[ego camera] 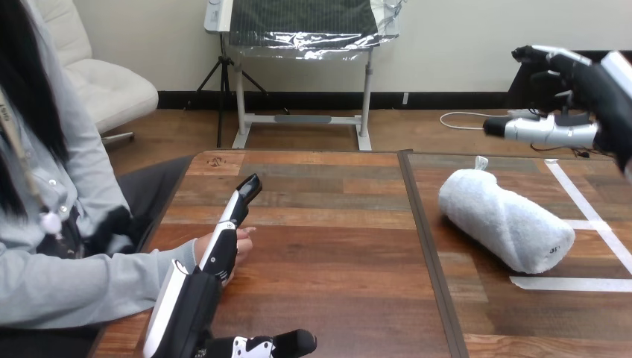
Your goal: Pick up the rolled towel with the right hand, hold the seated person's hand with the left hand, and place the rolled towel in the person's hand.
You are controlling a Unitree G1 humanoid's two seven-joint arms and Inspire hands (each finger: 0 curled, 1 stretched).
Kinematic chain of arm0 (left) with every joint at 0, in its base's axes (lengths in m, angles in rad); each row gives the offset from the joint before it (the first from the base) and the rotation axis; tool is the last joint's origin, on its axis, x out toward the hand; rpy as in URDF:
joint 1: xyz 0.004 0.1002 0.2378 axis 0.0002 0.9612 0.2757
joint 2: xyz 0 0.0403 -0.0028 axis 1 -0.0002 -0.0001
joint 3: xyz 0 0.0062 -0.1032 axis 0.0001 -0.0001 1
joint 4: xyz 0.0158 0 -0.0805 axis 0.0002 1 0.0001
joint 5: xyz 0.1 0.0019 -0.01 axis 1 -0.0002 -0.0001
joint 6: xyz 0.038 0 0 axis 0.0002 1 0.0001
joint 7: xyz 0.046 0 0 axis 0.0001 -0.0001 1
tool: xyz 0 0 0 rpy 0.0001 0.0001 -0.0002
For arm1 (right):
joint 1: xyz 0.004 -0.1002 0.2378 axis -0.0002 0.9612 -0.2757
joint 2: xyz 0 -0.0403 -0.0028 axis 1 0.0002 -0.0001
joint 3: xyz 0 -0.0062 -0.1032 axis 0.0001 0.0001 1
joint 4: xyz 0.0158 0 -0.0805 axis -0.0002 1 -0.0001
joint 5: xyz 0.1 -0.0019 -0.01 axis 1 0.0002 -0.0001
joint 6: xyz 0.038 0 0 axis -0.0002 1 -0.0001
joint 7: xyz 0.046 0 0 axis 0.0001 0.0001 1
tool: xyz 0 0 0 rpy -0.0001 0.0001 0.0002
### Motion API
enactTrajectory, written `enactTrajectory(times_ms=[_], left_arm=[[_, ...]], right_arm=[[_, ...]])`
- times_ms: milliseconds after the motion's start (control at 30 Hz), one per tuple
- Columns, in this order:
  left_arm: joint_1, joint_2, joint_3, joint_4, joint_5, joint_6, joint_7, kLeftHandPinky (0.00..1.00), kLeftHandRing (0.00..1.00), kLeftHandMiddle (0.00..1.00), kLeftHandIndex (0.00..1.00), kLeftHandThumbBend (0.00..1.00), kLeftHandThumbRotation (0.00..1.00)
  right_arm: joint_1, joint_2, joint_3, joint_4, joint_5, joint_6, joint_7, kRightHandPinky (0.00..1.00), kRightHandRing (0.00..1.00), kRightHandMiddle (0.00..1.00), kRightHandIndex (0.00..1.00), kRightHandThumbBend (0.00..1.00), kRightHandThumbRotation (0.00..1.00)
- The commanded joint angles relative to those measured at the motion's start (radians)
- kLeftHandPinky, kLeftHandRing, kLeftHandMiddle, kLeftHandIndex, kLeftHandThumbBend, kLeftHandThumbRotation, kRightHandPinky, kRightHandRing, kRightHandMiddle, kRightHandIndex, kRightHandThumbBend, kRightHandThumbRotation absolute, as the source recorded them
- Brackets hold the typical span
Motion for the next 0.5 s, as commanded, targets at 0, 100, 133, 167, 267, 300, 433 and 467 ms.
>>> enactTrajectory(times_ms=[0,100,133,167,267,300,433,467], left_arm=[[-0.066,-0.017,-0.002,0.006,-0.006,-0.033,0.010,1.00,1.00,0.98,0.98,1.00,0.57],[-0.064,-0.016,-0.007,0.004,-0.019,-0.029,0.005,1.00,1.00,0.98,0.97,1.00,0.57],[-0.064,-0.017,-0.009,0.005,-0.022,-0.028,0.004,1.00,1.00,0.98,0.97,1.00,0.57],[-0.065,-0.017,-0.009,0.005,-0.022,-0.029,0.004,1.00,1.00,0.98,0.97,1.00,0.57],[-0.064,-0.017,-0.011,0.002,-0.024,-0.027,0.003,1.00,1.00,0.97,0.97,1.00,0.57],[-0.064,-0.016,-0.011,0.001,-0.025,-0.027,0.002,1.00,1.00,0.97,0.97,1.00,0.57],[-0.065,-0.014,-0.013,0.002,-0.027,-0.032,0.000,1.00,1.00,0.97,0.97,1.00,0.58],[-0.065,-0.014,-0.013,0.001,-0.026,-0.031,0.000,1.00,1.00,0.97,0.97,1.00,0.58]], right_arm=[[-0.286,-0.072,0.076,0.078,-0.086,0.056,0.012,0.65,0.81,0.85,0.85,1.00,0.46],[-0.330,-0.072,0.100,0.121,-0.119,0.085,0.017,0.64,0.81,0.85,0.85,1.00,0.47],[-0.352,-0.072,0.114,0.146,-0.138,0.095,0.017,0.63,0.81,0.85,0.85,1.00,0.47],[-0.366,-0.071,0.123,0.162,-0.150,0.101,0.016,0.63,0.81,0.85,0.85,1.00,0.47],[-0.412,-0.067,0.151,0.218,-0.186,0.124,0.015,0.62,0.81,0.85,0.86,1.00,0.48],[-0.422,-0.066,0.156,0.231,-0.194,0.128,0.016,0.62,0.81,0.85,0.86,1.00,0.47],[-0.484,-0.057,0.193,0.323,-0.243,0.134,-0.002,0.61,0.80,0.85,0.86,1.00,0.47],[-0.496,-0.055,0.201,0.344,-0.252,0.132,-0.005,0.61,0.80,0.85,0.86,1.00,0.48]])
